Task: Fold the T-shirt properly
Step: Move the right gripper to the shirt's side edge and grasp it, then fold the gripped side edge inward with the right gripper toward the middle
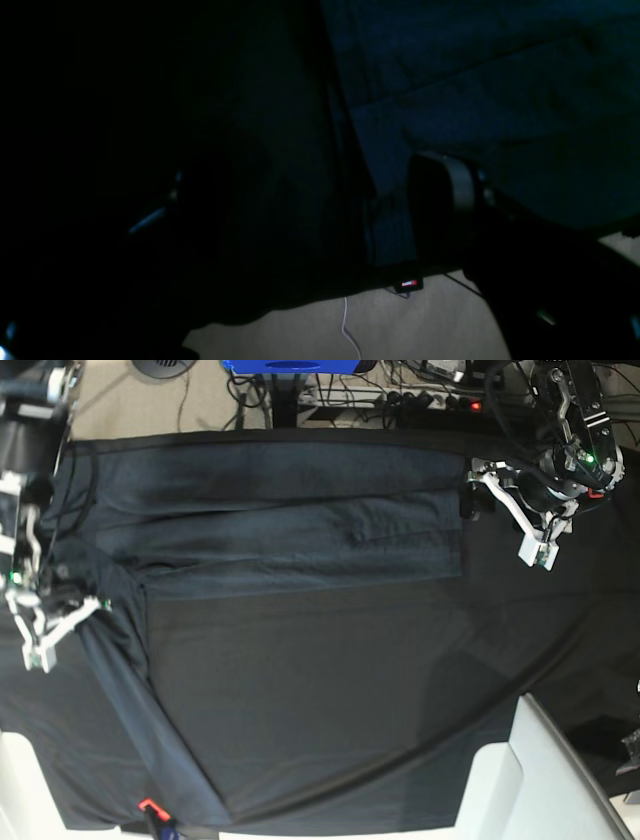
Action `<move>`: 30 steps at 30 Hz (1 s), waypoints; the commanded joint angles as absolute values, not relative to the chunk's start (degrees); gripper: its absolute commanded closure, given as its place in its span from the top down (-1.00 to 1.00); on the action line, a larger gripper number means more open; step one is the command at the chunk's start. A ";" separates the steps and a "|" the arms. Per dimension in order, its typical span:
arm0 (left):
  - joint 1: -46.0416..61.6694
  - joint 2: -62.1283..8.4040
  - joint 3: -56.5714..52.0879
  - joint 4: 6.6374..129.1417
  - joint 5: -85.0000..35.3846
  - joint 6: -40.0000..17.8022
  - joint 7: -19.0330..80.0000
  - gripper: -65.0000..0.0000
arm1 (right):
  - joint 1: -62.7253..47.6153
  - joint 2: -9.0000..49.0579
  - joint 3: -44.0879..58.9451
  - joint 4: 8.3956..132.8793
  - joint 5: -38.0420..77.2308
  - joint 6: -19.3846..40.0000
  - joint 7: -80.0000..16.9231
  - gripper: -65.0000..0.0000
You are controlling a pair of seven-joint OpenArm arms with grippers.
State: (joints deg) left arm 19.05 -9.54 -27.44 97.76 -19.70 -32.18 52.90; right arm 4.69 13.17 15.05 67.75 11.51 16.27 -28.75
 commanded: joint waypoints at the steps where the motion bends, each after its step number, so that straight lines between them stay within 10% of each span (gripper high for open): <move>1: 18.86 -10.15 -27.65 98.59 -20.44 -32.40 52.00 0.62 | 4.53 13.93 15.78 70.99 11.65 16.40 -28.88 -1.00; 30: 18.86 -10.59 -27.74 98.51 -19.82 -32.40 51.74 0.62 | -18.33 7.34 17.27 98.86 11.82 16.40 -43.38 -1.00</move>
